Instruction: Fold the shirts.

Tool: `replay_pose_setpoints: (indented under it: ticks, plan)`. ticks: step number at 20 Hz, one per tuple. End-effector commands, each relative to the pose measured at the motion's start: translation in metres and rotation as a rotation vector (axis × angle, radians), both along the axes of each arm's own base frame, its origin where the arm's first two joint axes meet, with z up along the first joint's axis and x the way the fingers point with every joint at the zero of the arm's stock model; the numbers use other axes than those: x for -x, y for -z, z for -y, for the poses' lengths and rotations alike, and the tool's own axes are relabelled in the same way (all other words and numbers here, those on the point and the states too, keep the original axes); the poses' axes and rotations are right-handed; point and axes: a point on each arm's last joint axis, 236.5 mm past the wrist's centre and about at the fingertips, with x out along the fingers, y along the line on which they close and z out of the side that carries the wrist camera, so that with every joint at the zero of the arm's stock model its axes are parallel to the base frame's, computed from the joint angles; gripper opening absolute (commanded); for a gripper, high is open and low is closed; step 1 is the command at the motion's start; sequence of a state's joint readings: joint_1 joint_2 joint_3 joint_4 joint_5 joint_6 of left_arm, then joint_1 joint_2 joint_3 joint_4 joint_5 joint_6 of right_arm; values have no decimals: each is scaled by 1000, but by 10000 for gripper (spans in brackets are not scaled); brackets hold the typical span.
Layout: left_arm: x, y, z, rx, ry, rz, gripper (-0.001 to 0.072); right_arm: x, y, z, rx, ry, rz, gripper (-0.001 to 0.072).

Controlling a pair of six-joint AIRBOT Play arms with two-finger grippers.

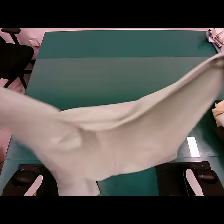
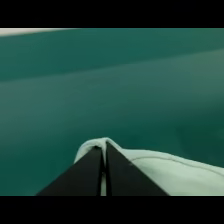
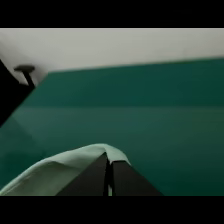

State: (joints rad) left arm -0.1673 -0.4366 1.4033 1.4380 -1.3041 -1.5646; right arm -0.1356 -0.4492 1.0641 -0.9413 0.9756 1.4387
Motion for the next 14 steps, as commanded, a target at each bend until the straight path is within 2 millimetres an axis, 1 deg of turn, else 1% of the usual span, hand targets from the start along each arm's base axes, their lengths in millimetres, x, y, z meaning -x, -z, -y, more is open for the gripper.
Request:
replay_pose_setpoints:
  ticks: [1, 2, 4, 6, 9, 10, 12, 14]
  plan:
    - [-65, 90, 10, -2, -14, -146, 24, -45, 103, 8, -23, 2, -258, 18]
    - [-83, 109, 12, 4, -23, -151, 24, -59, 127, 14, -40, 27, -302, 18]
    - [-120, 139, 14, 21, -47, -129, 24, -85, 163, 25, -66, 79, -359, 18]
    - [-150, 170, 16, 22, -62, -159, 24, -108, 185, 36, -76, 118, -391, 18]
    - [-183, 234, 23, 1, -67, -322, 24, -141, 211, 44, -40, 120, -438, 18]
    - [-195, 252, 24, -4, -73, -348, 24, -150, 220, 46, -32, 117, -457, 18]
    - [-217, 273, 25, -2, -86, -350, 24, -171, 236, 49, -20, 113, -489, 18]
    - [-240, 280, 25, 8, -102, -302, 24, -192, 249, 54, -11, 117, -508, 18]
